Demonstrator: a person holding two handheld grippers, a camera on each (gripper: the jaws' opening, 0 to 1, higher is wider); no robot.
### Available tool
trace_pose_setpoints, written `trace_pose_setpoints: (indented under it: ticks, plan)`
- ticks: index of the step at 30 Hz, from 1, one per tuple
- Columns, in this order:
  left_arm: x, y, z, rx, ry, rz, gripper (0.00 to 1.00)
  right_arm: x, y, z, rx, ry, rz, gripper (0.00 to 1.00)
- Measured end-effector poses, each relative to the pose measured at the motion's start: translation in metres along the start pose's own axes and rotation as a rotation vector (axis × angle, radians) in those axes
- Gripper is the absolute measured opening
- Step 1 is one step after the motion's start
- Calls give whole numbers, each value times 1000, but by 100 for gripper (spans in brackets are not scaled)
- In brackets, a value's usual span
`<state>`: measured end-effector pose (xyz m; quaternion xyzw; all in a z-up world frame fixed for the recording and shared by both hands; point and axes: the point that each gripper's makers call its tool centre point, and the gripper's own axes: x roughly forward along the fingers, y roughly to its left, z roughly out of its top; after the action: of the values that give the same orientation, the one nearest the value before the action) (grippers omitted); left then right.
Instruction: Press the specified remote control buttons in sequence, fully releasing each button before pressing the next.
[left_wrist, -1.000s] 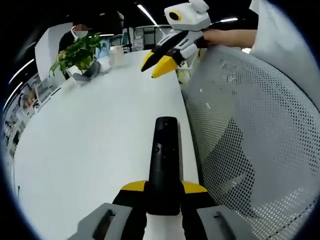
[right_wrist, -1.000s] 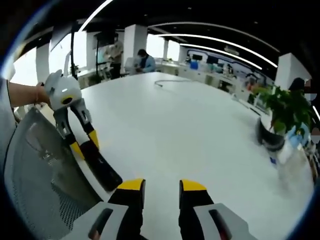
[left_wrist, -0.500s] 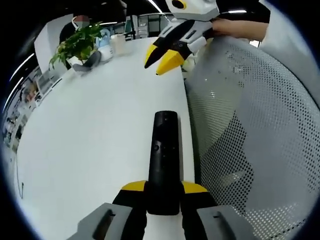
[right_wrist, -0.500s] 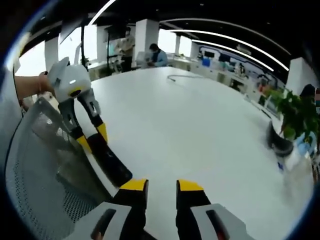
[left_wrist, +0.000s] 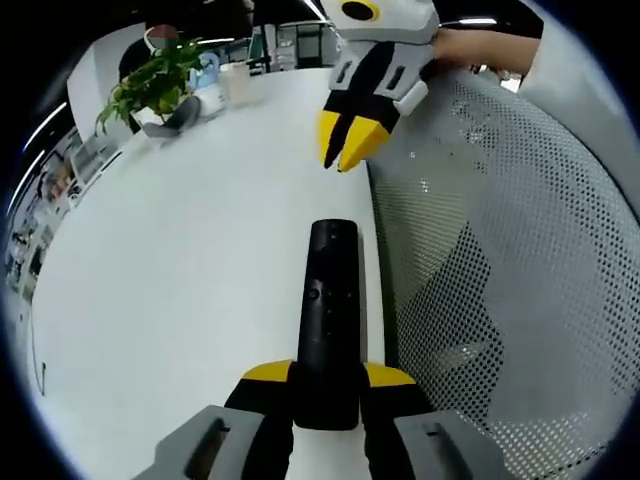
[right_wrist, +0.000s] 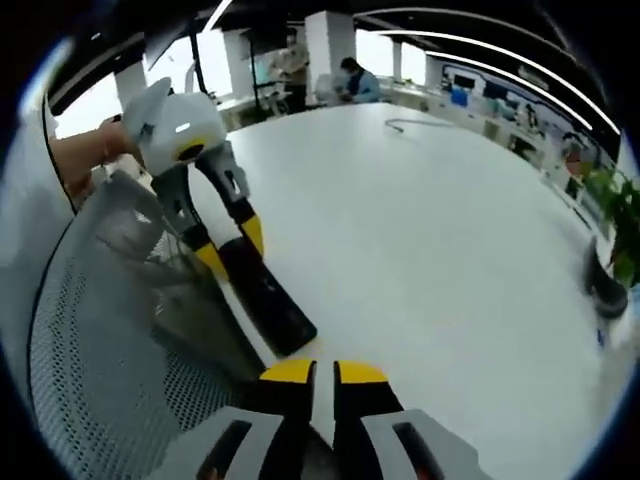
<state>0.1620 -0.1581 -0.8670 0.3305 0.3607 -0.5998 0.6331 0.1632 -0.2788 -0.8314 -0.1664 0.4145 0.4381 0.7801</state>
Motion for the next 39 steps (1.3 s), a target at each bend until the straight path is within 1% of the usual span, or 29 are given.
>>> trace_pose_setpoints:
  ticks: [2, 4, 6, 9, 12, 15, 18, 20, 22, 23, 25, 27, 29, 30, 32, 35, 36, 39]
  plan:
    - [0, 0, 0, 0, -2, 0, 24, 0, 2, 1, -13, 2, 13, 0]
    - [0, 0, 0, -1, -2, 2, 24, 2, 3, 4, -33, 13, 27, 0]
    - [0, 0, 0, -2, 1, 4, 24, 5, 2, 9, -43, 9, 31, 0]
    - [1, 0, 1, 0, 10, 6, 24, 13, 5, 15, -59, 11, 59, 0]
    - [1, 0, 1, 0, 13, 4, 24, 23, 9, 14, -103, 39, 82, 0]
    - [1, 0, 1, 0, 10, 4, 24, 30, 14, 13, -127, 61, 108, 0]
    - [1, 0, 0, -2, 2, 6, 24, 35, 18, 10, -168, 82, 126, 0]
    - [0, 0, 0, -5, -5, 7, 24, 37, 19, 10, -189, 89, 125, 0]
    - [0, 0, 1, -6, -9, 9, 24, 38, 16, 6, -211, 110, 118, 0]
    - [0, 0, 0, -6, -11, 9, 24, 38, 17, 8, -212, 99, 122, 0]
    - [0, 0, 1, -7, -13, 10, 24, 38, 16, 8, -207, 104, 121, 0]
    - [0, 0, 1, -8, -18, 9, 24, 38, 17, 8, -228, 111, 119, 0]
    - [0, 0, 0, -12, -27, 9, 24, 38, 17, 7, -266, 125, 112, 0]
    - [0, 0, 0, -14, -34, 9, 24, 38, 17, 7, -303, 138, 107, 0]
    - [0, -1, 0, -20, -53, 14, 24, 39, 18, 6, -343, 165, 102, 0]
    - [-1, -1, 2, -38, -96, 31, 25, 40, 18, 7, -377, 202, 100, 0]
    - [-2, -2, 1, -33, -111, 33, 25, 40, 18, 8, -382, 219, 100, 0]
    - [-2, -2, 2, -66, -172, 50, 25, 42, 17, 8, -383, 258, 95, 0]
